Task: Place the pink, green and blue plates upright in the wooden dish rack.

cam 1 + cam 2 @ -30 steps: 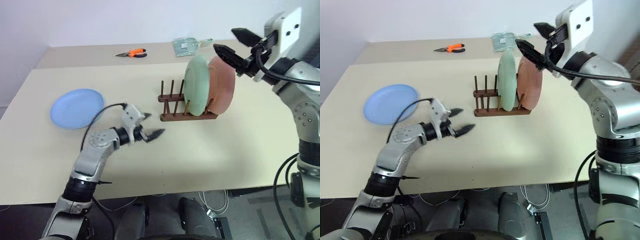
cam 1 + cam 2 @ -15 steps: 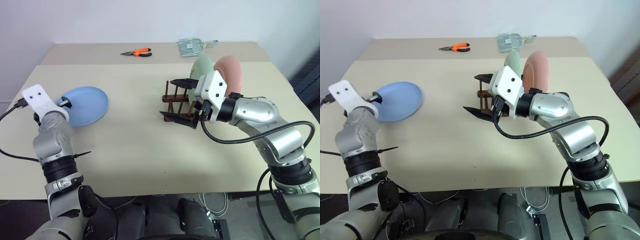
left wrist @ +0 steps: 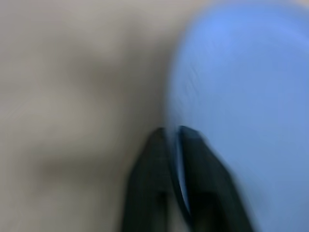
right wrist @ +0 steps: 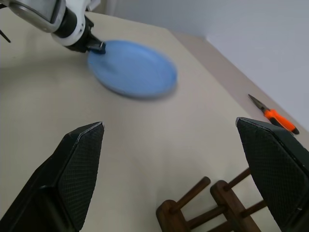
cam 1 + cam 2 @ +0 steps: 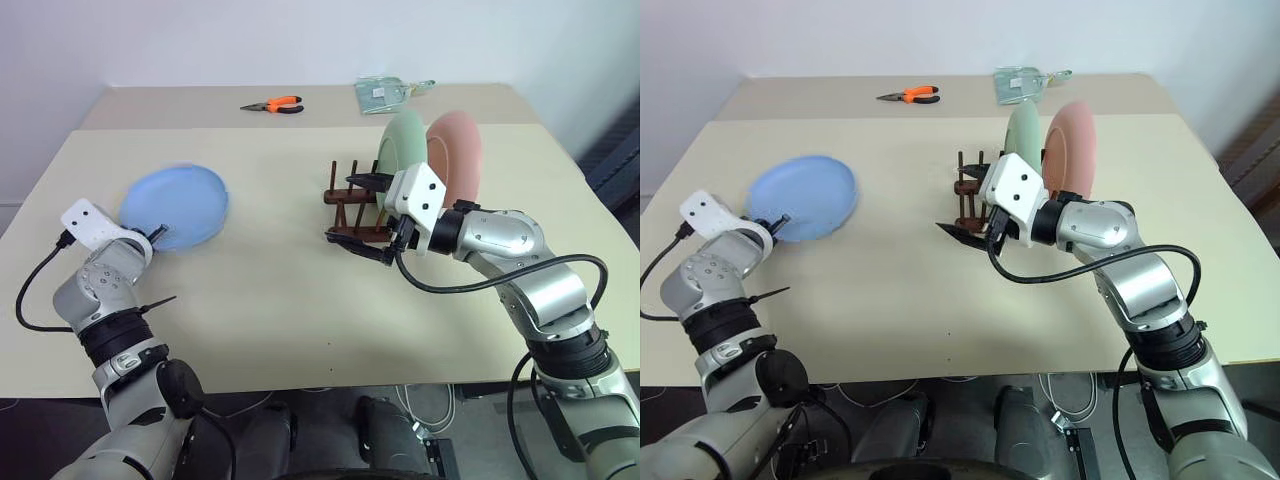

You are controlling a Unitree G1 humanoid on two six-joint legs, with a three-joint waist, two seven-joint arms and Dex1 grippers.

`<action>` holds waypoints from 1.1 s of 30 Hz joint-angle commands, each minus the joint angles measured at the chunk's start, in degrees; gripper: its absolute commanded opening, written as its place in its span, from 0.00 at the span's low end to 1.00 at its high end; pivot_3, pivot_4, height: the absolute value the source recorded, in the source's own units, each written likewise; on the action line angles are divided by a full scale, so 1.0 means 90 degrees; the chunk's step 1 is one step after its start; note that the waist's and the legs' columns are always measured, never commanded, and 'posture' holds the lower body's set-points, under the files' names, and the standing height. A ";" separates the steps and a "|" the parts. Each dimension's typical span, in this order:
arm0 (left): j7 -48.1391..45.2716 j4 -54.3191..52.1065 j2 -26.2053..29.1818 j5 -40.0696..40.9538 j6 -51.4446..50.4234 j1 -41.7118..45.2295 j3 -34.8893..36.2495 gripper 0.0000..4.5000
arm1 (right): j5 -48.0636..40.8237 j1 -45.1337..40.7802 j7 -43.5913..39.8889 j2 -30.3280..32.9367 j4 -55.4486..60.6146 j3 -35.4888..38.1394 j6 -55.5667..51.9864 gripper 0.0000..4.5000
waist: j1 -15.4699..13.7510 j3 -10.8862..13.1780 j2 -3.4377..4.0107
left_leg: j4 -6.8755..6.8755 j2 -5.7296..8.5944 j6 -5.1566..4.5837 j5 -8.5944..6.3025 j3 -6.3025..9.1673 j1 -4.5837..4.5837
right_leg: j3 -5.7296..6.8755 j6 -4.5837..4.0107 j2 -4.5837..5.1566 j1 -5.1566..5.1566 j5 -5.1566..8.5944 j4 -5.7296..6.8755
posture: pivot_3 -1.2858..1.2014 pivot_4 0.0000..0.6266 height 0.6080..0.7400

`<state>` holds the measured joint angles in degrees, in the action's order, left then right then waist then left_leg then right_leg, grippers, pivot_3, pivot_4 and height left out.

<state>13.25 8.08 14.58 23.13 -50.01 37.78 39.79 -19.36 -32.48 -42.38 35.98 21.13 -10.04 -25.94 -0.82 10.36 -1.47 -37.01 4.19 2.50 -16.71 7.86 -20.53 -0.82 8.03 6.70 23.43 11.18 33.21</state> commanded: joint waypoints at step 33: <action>-0.0652 -0.1901 -0.0343 0.1211 0.0977 0.1268 -0.1083 0.65 | 0.4286 -0.1597 0.0839 -0.0913 -0.2272 -0.1110 0.3450 0.00 | 0.0188 0.0005 -0.0005 | 0.0009 -0.0001 0.0023 0.0014 -0.0006 0.0004 | -0.0010 -0.0003 -0.0004 0.0005 -0.0001 -0.0003 | 0.52 0.24 1.00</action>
<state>6.67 -9.48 9.06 35.32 -45.53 47.56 26.97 21.98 -46.71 -35.16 28.84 -3.48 -23.40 5.25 0.87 10.41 -1.52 -36.92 4.18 2.72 -16.58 7.80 -20.48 -0.92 8.00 6.65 23.48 11.17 33.19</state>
